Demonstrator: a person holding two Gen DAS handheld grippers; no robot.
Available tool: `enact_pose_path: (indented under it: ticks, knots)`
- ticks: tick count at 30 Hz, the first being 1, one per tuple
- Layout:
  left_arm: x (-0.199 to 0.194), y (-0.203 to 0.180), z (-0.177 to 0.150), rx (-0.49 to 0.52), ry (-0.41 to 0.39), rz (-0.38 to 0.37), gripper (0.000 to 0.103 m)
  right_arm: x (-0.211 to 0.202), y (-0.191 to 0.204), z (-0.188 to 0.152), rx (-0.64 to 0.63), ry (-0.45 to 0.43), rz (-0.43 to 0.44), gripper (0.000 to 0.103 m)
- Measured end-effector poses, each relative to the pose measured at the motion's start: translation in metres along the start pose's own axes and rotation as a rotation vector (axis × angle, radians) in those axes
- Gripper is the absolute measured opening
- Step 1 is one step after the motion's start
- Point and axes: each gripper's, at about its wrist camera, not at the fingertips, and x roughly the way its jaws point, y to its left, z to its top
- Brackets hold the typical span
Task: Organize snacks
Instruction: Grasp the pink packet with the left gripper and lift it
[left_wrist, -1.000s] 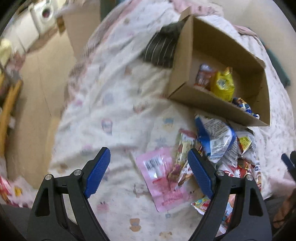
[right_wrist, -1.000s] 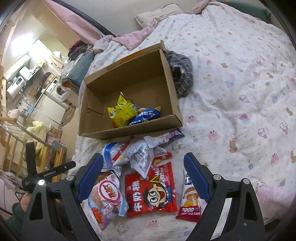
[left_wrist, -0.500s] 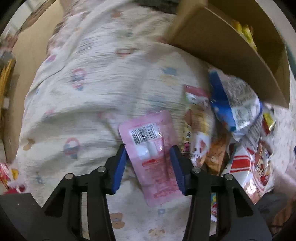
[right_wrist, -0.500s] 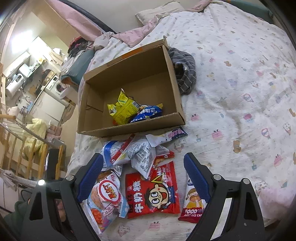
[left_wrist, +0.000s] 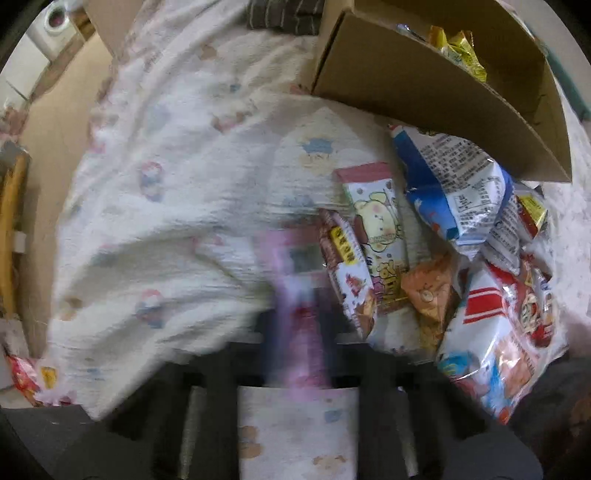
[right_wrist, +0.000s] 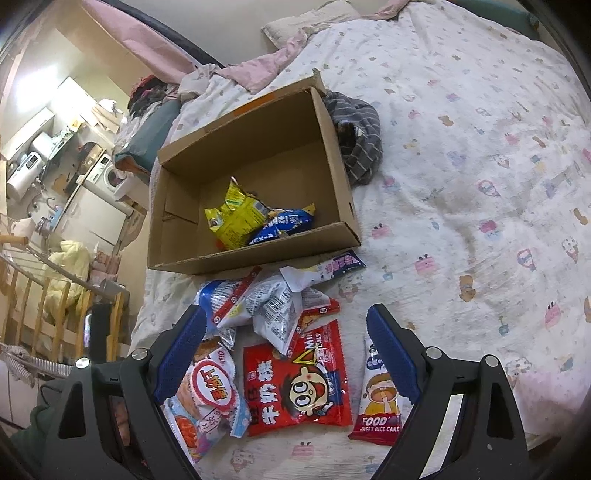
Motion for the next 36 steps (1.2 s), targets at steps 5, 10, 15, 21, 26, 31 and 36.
enact_pose_path:
  ticks: [5,10,15,21,26,31,36]
  knots:
    - [-0.023,-0.004,-0.006,-0.018,-0.012,-0.067,0.004,0.000,-0.001,-0.001,-0.009,-0.004,-0.010,0.091]
    - [-0.046,-0.011,-0.013,-0.015,-0.040,-0.112,0.002,-0.001,-0.002,-0.002,-0.004,-0.004,-0.022,0.091]
    - [-0.084,-0.012,-0.020,0.014,-0.098,-0.140,0.001,-0.005,-0.005,0.000,0.011,-0.019,-0.012,0.091]
    - [-0.087,-0.011,-0.014,0.013,-0.109,-0.148,0.002,-0.002,-0.001,0.000,-0.001,-0.005,-0.013,0.091]
    - [-0.043,0.001,-0.008,-0.040,0.002,-0.093,0.029,-0.003,0.001,0.000,-0.005,-0.009,-0.007,0.091]
    - [-0.013,0.014,-0.010,-0.106,0.063,-0.008,0.040,-0.004,0.002,0.000,0.002,-0.012,0.011,0.091]
    - [0.000,-0.006,-0.002,-0.068,0.091,-0.018,0.054,-0.005,0.006,0.001,-0.009,-0.015,0.028,0.091]
